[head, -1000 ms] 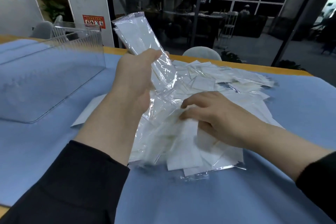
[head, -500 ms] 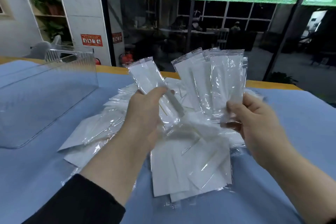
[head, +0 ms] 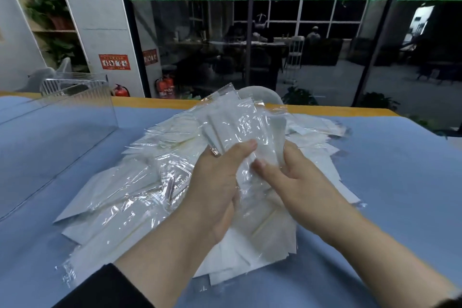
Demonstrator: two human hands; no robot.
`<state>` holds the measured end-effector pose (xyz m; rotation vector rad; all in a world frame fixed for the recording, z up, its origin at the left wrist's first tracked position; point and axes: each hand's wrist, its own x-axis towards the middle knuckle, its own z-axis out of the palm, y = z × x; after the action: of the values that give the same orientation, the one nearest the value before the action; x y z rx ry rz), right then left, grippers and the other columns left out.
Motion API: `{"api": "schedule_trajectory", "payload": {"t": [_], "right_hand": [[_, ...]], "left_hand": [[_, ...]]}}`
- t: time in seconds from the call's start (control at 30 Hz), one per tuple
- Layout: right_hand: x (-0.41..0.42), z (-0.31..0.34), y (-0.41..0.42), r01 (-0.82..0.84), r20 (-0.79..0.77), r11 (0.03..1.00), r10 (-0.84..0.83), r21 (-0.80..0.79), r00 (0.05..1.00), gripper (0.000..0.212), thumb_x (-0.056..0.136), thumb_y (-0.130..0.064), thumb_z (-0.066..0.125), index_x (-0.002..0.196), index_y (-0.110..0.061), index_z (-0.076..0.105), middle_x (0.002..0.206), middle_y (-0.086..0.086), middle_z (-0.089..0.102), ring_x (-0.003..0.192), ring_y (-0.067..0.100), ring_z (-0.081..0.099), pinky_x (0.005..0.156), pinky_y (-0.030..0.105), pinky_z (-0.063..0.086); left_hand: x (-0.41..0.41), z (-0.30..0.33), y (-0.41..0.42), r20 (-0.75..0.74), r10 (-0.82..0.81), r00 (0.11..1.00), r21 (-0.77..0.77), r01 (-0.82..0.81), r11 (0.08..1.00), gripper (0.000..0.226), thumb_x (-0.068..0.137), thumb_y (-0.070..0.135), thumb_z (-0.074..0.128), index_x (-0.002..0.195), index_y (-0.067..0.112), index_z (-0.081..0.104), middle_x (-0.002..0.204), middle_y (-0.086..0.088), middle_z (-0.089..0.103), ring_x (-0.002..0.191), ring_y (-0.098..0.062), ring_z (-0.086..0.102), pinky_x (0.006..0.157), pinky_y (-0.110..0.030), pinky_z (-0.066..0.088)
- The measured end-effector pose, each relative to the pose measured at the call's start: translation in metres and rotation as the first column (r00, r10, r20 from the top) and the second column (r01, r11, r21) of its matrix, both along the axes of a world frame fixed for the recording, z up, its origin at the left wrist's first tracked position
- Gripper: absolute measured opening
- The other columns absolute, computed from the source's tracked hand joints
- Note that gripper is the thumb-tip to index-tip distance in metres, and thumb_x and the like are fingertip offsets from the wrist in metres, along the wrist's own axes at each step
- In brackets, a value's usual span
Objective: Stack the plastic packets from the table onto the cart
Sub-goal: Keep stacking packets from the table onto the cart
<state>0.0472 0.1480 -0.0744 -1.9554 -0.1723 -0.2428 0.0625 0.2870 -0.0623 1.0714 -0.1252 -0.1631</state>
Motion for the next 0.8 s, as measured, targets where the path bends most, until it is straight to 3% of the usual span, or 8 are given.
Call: {"api": "schedule_trajectory", "payload": {"t": [0.13,0.23,0.37,0.47,0.53,0.63,0.73,0.8], "right_hand": [[-0.018,0.016,-0.006,-0.058,0.042,0.968,0.049,0.243,0.998,0.028,0.091,-0.018,0.071,0.117,-0.026,0.063,0.103,-0.007,0.077,0.094,0.009,0.074,0.073,0.024,0.057],[-0.04,0.029,-0.026,-0.061,0.062,0.969,0.047,0.24,0.997,0.026,0.087,-0.015,0.072,0.112,-0.02,0.064,0.094,-0.006,0.077,0.086,0.009,0.074,0.066,0.019,0.054],[-0.086,0.048,-0.088,0.115,0.077,0.97,-0.101,-0.213,0.992,0.03,0.085,-0.025,0.078,0.105,-0.043,0.066,0.095,-0.02,0.073,0.085,0.002,0.069,0.073,0.024,0.051],[-0.117,0.069,-0.127,0.09,0.014,0.767,-0.105,-0.635,0.994,0.049,0.086,-0.036,0.073,0.116,-0.068,0.052,0.117,-0.036,0.061,0.098,-0.006,0.064,0.084,0.025,0.053],[-0.126,0.07,-0.137,-0.023,-0.112,0.563,-0.123,-0.826,0.986,0.047,0.089,-0.043,0.07,0.119,-0.069,0.044,0.122,-0.042,0.055,0.101,-0.01,0.058,0.085,0.018,0.049],[-0.13,0.054,-0.137,-0.115,-0.212,0.409,-0.2,-0.905,0.957,0.053,0.089,-0.058,0.065,0.133,-0.06,0.037,0.126,-0.034,0.051,0.104,-0.003,0.053,0.08,0.02,0.042],[-0.134,0.035,-0.149,0.036,-0.084,0.47,-0.232,-0.882,0.969,0.068,0.078,-0.073,0.066,0.136,-0.051,0.038,0.122,-0.028,0.053,0.107,0.005,0.057,0.08,0.028,0.046],[-0.138,0.026,-0.161,0.117,-0.019,0.496,-0.261,-0.861,0.965,0.072,0.072,-0.081,0.065,0.132,-0.048,0.042,0.117,-0.024,0.054,0.103,0.008,0.061,0.085,0.037,0.051]], "left_hand": [[-0.009,-0.003,-0.016,0.09,-0.056,0.994,-0.002,0.057,0.998,0.031,0.096,0.013,0.062,0.124,0.001,0.064,0.111,-0.022,0.074,0.103,-0.037,0.073,0.089,-0.048,0.06],[-0.025,-0.002,-0.033,0.095,-0.13,0.987,0.086,0.122,0.989,0.032,0.094,0.019,0.069,0.123,0.007,0.065,0.107,-0.017,0.076,0.099,-0.031,0.074,0.08,-0.04,0.061],[-0.045,-0.005,-0.053,0.234,0.031,0.972,0.181,-0.075,0.981,0.075,0.068,0.075,0.068,0.132,0.042,0.049,0.113,0.018,0.07,0.105,-0.002,0.068,0.089,-0.03,0.05],[-0.063,-0.001,-0.075,0.274,0.02,0.962,0.25,-0.091,0.964,0.071,0.057,0.099,0.045,0.114,0.059,0.055,0.108,0.021,0.069,0.102,0.002,0.065,0.088,-0.019,0.049],[-0.077,-0.004,-0.101,0.247,-0.134,0.96,0.386,0.03,0.922,0.068,0.067,0.099,0.037,0.1,0.046,0.064,0.093,0.019,0.07,0.087,0.007,0.061,0.078,-0.007,0.045],[-0.087,-0.018,-0.133,0.187,-0.198,0.962,0.534,0.069,0.842,0.057,0.08,0.08,0.047,0.086,0.028,0.068,0.072,0.022,0.065,0.072,0.006,0.056,0.071,-0.017,0.042],[-0.086,-0.029,-0.144,0.206,-0.096,0.974,0.541,-0.032,0.84,0.043,0.088,0.064,0.063,0.081,0.023,0.07,0.069,0.019,0.064,0.068,0.0,0.056,0.071,-0.024,0.041],[-0.088,-0.028,-0.145,0.233,-0.05,0.971,0.457,-0.064,0.887,0.055,0.086,0.069,0.06,0.082,0.015,0.068,0.068,0.018,0.06,0.065,0.0,0.052,0.067,-0.022,0.04]]}}
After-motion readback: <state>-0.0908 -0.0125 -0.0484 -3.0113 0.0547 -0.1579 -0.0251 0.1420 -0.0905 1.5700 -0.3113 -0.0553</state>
